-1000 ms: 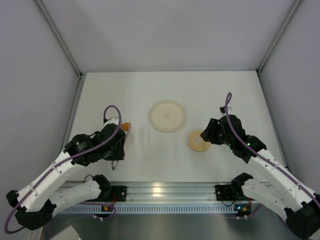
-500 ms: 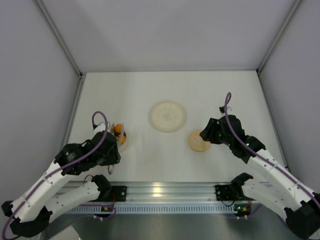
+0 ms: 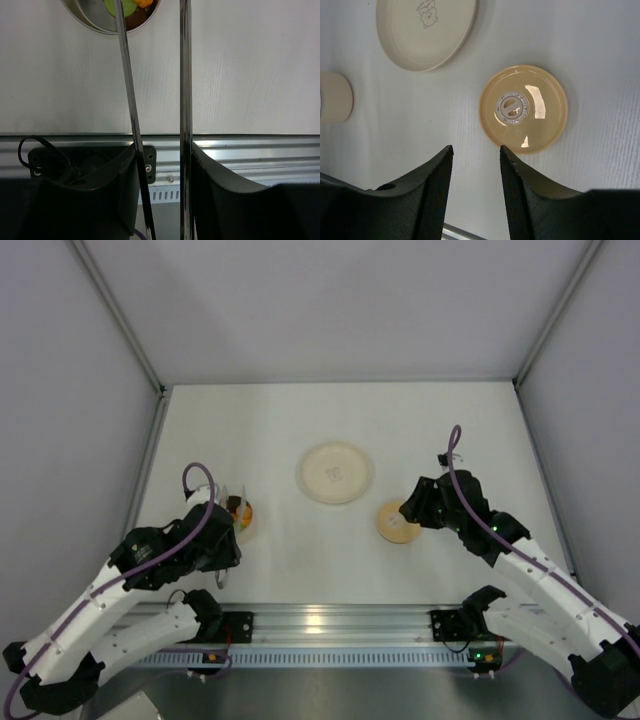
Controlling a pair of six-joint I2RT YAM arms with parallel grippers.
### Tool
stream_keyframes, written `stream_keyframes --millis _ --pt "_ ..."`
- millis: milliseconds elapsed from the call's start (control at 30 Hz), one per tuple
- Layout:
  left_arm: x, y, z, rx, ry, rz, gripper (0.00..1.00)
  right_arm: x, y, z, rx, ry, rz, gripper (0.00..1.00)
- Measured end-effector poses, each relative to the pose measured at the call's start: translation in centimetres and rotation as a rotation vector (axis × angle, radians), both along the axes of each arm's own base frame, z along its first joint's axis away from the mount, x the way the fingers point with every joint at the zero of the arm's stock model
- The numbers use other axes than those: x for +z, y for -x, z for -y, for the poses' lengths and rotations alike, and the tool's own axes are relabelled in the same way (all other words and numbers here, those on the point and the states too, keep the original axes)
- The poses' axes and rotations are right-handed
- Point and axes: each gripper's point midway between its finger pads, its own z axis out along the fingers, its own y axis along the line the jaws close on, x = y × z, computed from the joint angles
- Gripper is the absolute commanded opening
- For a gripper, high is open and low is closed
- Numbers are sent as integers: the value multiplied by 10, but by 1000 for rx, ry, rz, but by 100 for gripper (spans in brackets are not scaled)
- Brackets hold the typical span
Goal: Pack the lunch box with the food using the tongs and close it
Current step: Place the fake food in the packing box, then place the clamp at the center of the board.
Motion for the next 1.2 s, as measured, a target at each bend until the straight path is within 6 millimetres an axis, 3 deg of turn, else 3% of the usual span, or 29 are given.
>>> stream_keyframes --millis 600,867,1200 --pt "6 -3 2 -10 -24 -13 45 -1 0 0 0 2 -5 42" --pt "48 -46 40 -87 -80 21 48 -5 -2 1 -5 20 -20 42" --pt "54 -91 96 -197 -76 43 48 32 -16 0 -22 14 60 43"
